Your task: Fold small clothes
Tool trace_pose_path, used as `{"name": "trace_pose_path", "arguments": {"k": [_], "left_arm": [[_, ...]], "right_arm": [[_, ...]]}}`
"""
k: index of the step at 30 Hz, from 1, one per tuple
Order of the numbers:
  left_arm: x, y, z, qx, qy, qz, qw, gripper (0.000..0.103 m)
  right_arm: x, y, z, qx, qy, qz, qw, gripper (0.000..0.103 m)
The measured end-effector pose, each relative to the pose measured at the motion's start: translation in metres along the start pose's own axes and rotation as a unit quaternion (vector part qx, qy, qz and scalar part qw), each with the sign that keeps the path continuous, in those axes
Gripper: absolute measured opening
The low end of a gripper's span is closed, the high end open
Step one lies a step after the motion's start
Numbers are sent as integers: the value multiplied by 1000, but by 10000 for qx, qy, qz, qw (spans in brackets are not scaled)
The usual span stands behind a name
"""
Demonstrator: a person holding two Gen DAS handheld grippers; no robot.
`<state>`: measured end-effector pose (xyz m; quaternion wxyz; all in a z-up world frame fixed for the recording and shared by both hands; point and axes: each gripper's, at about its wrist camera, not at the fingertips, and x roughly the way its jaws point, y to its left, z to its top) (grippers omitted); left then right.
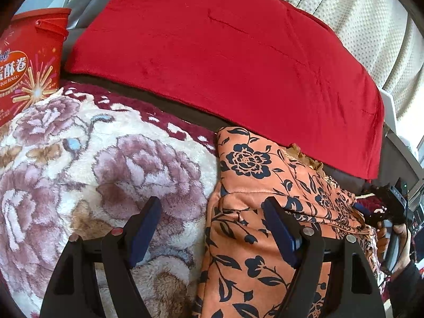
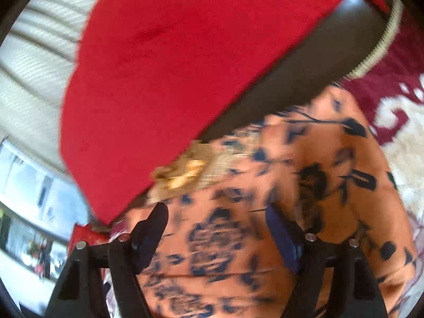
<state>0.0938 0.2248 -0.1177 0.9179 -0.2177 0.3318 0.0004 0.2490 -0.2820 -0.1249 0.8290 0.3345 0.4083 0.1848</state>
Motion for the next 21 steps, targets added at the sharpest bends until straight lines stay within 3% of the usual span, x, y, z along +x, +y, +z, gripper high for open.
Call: {"name": "trace_pose_path", "arguments": {"k": [1, 3, 4, 6, 9, 11, 13, 16, 21], "left_arm": [[3, 0, -1, -4, 31, 5, 10000, 80], [10, 0, -5, 25, 119, 127, 9998, 80], [11, 2, -6, 47, 179, 211, 9996, 80], [9, 7, -11, 24, 262, 268, 9993, 80], [-5, 13, -16, -91, 390, 265, 9988, 80], [-26, 15, -23, -94, 393, 103, 9991, 80], [-53, 15, -34, 41, 431, 15, 9991, 80], [-90, 21, -59, 103, 591, -132, 9981, 83], [-128, 27, -102, 36, 913, -178, 9957, 83]], "right_arm": [[-1, 7, -2, -228, -9, 136, 9996, 85], [12, 1, -5, -334, 179, -437, 9983, 88], [21, -9, -5, -169, 367, -504, 9979, 87], [4, -2, -9, -125, 110, -429, 9989, 89], [-34, 22, -21, -446, 26, -143, 9989, 89], [-81, 30, -32, -697, -103, 34, 9975, 89], [-132, 22, -49, -895, -33, 253, 9957, 89], [-169, 5, -77, -997, 290, 317, 9941, 89], [-227, -45, -140, -891, 631, 8, 9940, 89]]}}
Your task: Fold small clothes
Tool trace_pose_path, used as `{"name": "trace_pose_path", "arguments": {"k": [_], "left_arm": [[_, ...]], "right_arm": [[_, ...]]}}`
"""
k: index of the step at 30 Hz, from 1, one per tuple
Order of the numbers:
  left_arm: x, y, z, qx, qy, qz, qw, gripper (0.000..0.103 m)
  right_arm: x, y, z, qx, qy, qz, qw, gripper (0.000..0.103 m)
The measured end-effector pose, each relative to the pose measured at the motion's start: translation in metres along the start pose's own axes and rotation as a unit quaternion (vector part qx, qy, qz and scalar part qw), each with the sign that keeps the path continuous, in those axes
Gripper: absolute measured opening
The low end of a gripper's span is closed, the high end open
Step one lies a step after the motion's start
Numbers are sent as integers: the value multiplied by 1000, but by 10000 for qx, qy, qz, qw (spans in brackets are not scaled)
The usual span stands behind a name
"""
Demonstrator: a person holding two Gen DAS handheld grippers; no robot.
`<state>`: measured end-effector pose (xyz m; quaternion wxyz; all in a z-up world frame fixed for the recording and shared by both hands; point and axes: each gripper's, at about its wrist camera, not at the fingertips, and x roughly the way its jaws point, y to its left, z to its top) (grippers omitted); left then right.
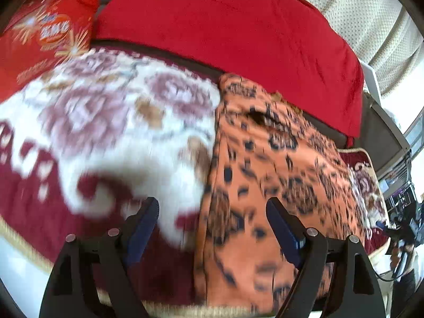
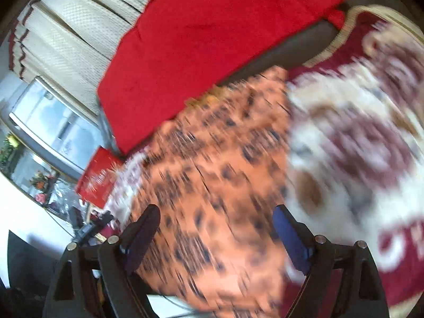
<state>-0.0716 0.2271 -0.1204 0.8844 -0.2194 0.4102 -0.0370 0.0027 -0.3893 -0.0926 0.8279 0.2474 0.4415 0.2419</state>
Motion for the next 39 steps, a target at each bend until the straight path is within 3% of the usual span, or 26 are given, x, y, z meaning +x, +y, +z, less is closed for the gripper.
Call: {"name": "trace_pose_path", "arguments": {"k": [5, 9, 12, 19, 22, 25, 32, 33, 35, 37, 39], "left_arm": [[-11, 4, -35, -241, 270, -125, 9993, 83], [-15, 6, -52, -292, 436, -16, 9986, 83], [-16, 7, -53, -426, 470, -218, 9978, 83], [-2, 3, -52, -630, 715, -387, 9947, 82], [-4, -4, -53, -501, 733, -580, 9944, 61], [5, -4, -53, -454, 841, -389, 9947, 60], [12, -2, -53, -474, 839, -454, 9943, 61], [13, -2, -52, -441, 844, -422, 9946, 60], [15, -1, -51, -422, 846, -343, 9949, 48], [17, 2, -50, -491, 856, -328, 9946, 41], [16, 5, -50, -535, 838, -397, 9942, 40]], "right_arm": [[0, -32, -70, 403, 572, 97, 9975, 88], [1, -40, -97, 514, 599, 169, 9967, 85], [1, -40, -98, 522, 552, 255, 9968, 77], [24, -35, -89, 431, 652, 102, 9969, 72], [18, -37, -91, 496, 607, 76, 9969, 66], [13, -40, -91, 485, 559, -32, 9973, 66], [30, -36, -95, 418, 776, -65, 9961, 65], [31, -33, -95, 408, 806, 31, 9959, 54], [31, -26, -95, 343, 866, 188, 9955, 42], [34, -23, -95, 252, 861, 42, 9960, 42], [41, -32, -96, 485, 861, 31, 9951, 42]]}}
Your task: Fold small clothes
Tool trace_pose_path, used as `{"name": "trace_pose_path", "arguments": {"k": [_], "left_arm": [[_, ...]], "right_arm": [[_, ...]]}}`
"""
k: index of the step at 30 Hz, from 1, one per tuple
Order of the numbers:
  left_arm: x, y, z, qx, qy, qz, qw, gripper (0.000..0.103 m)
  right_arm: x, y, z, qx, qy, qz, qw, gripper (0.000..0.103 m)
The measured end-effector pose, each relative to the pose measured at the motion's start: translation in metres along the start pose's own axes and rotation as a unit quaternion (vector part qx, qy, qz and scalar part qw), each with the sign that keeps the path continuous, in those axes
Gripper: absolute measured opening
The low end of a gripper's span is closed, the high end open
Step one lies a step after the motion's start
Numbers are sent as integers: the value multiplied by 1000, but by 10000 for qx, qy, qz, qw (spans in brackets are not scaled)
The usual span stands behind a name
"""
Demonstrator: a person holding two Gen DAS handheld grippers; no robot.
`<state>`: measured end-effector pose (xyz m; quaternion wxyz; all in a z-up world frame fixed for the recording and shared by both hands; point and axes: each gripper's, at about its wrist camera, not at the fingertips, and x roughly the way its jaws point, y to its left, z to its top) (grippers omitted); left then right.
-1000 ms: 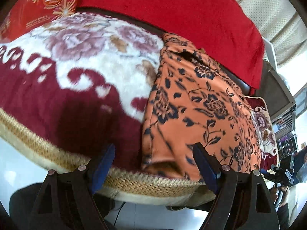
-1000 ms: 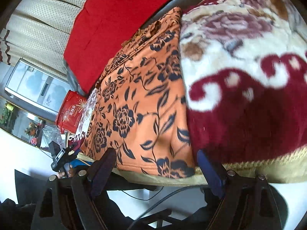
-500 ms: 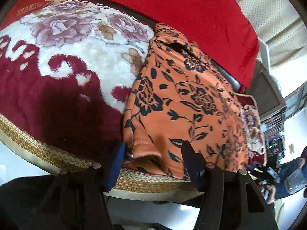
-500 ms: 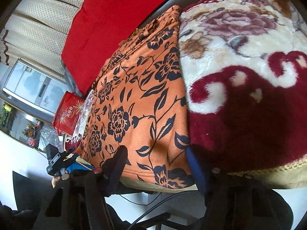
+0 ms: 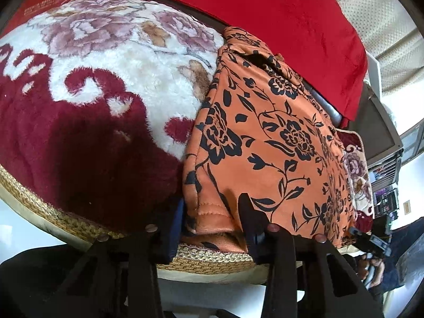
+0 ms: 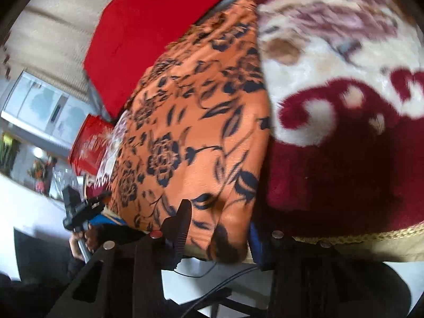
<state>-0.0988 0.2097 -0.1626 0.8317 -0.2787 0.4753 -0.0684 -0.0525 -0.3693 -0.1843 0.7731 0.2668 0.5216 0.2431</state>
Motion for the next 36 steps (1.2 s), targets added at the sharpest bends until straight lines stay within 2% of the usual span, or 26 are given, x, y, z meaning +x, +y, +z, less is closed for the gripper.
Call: {"name": "trace_pose_path", "arguments": {"k": [1, 3, 4, 5, 10, 13, 14, 17, 23, 28, 32, 36], "left_arm": [[0, 0, -1, -7, -9, -14, 10000, 40], [1, 0, -1, 3, -6, -49, 10000, 47], [2, 0, -1, 5, 16, -150, 9999, 57], [2, -1, -1, -6, -4, -206, 9998, 61], [4, -9, -2, 226, -21, 24, 9997, 58], [3, -4, 0, 168, -7, 99, 9998, 44], [2, -1, 0, 94, 2, 43, 9999, 42], [2, 5, 1, -83, 2, -110, 9999, 44], [2, -2, 2, 113, 35, 61, 9999, 42], [2, 2, 2, 13, 29, 42, 10000, 40], [4, -3, 2, 129, 32, 65, 9999, 49], [5, -4, 3, 107, 54, 75, 9999, 50]], "right_arm": [[3, -3, 0, 89, -1, 38, 10000, 42], [7, -3, 0, 164, -37, 120, 9998, 42], [8, -2, 0, 169, -46, 143, 9997, 42], [8, -2, 1, 165, -43, 150, 9997, 42], [11, -7, 3, 364, -62, 245, 9990, 42], [11, -6, 2, 360, -99, 223, 9991, 42], [11, -6, 2, 377, -107, 229, 9990, 42], [11, -7, 2, 433, -117, 233, 9987, 42], [10, -8, 1, 409, -148, 231, 9988, 42], [11, -7, 2, 369, -113, 237, 9990, 42], [9, -7, 1, 319, -106, 236, 9992, 42], [10, -7, 2, 325, -70, 226, 9992, 42]]}}
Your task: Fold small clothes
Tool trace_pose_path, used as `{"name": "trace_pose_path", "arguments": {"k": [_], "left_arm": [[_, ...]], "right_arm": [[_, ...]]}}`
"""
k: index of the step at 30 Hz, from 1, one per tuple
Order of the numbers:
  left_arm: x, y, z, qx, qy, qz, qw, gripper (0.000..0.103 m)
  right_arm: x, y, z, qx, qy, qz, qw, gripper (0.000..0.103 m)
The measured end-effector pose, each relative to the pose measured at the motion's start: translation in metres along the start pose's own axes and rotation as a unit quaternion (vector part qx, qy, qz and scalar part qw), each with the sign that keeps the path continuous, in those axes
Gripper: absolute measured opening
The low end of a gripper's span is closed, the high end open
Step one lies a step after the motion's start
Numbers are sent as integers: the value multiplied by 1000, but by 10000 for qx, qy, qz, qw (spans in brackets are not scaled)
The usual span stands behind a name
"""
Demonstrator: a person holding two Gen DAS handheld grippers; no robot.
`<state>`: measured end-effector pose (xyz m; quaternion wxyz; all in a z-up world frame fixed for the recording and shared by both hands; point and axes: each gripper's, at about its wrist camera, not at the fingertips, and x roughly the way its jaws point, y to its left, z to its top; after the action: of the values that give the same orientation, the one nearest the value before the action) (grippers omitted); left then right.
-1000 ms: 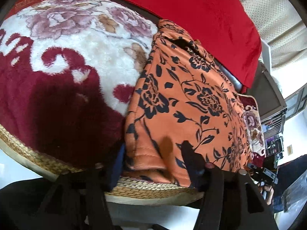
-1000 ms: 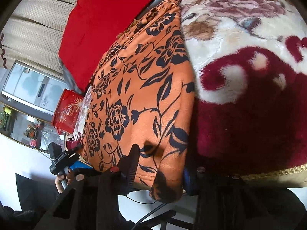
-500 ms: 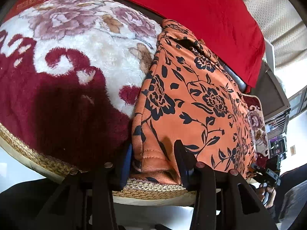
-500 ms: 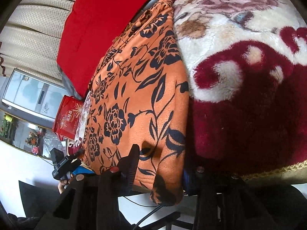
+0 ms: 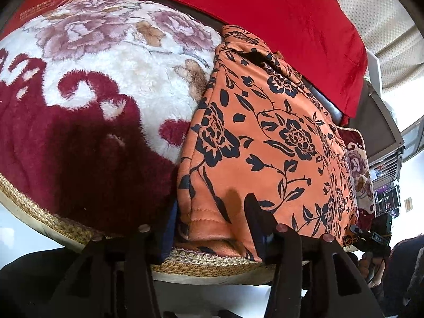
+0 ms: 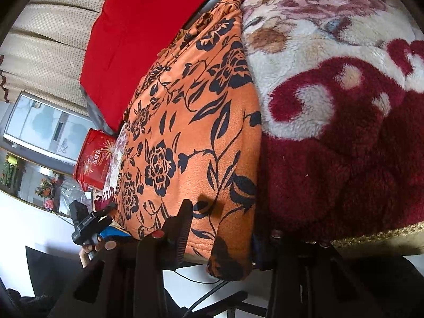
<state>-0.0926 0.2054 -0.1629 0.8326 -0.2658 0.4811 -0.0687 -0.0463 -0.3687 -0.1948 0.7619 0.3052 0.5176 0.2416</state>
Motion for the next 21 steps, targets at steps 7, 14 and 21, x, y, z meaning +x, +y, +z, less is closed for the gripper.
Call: {"name": "trace_pose_path", "arguments": {"k": [7, 14, 21], "left_arm": [[0, 1, 0, 83, 10, 37, 10000, 45], [0, 2, 0, 56, -19, -79, 10000, 52], [1, -5, 0, 144, -20, -105, 9998, 60]], "right_arm": [[-2, -6, 0, 113, -12, 101, 9999, 41], [-4, -8, 0, 246, -29, 80, 9997, 39], [-3, -8, -2, 294, -66, 92, 9995, 39]]}}
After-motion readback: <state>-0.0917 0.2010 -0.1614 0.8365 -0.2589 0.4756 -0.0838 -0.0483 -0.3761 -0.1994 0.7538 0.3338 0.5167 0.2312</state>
